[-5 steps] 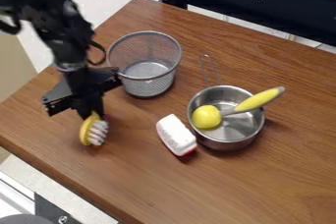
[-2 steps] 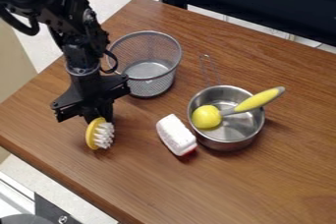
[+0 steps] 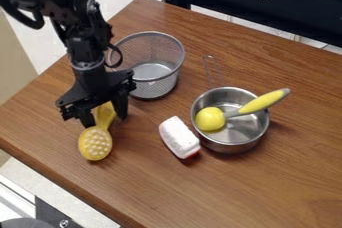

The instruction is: Remove the yellow brush in the silver pot

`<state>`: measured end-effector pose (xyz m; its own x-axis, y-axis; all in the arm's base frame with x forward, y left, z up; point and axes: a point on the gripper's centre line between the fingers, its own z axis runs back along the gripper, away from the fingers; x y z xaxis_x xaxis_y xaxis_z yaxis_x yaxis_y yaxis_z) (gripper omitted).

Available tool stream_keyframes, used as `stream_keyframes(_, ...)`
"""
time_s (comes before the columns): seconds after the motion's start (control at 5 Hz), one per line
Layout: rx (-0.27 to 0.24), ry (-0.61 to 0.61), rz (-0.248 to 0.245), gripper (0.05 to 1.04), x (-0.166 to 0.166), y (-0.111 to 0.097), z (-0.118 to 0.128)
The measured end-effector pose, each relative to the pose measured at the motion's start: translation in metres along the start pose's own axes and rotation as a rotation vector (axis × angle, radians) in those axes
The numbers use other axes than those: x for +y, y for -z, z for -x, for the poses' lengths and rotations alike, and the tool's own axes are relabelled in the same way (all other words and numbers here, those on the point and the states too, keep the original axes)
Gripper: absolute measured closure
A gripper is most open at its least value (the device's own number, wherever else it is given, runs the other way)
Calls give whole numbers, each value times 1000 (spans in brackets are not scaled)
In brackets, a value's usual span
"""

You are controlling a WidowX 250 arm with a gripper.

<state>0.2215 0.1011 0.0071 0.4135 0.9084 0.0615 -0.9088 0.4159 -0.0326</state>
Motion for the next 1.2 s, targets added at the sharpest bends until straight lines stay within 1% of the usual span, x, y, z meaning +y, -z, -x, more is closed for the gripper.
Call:
stream_keyframes(0.2,2,-22,9,81,-2,-7,-1)
stream_keyframes(0.4,4,-46,11,85,-5,-10,-2)
stream_keyframes(0.6,-7,-57,26,85,-8,-16,-3)
stream_keyframes(0.8,6,-60,8,85,-7,-24,0)
stream_keyframes(1.0,21,-40,38,85,-12,-50,0)
stream_keyframes(1.2,57,-24,49,85,-19,-81,0)
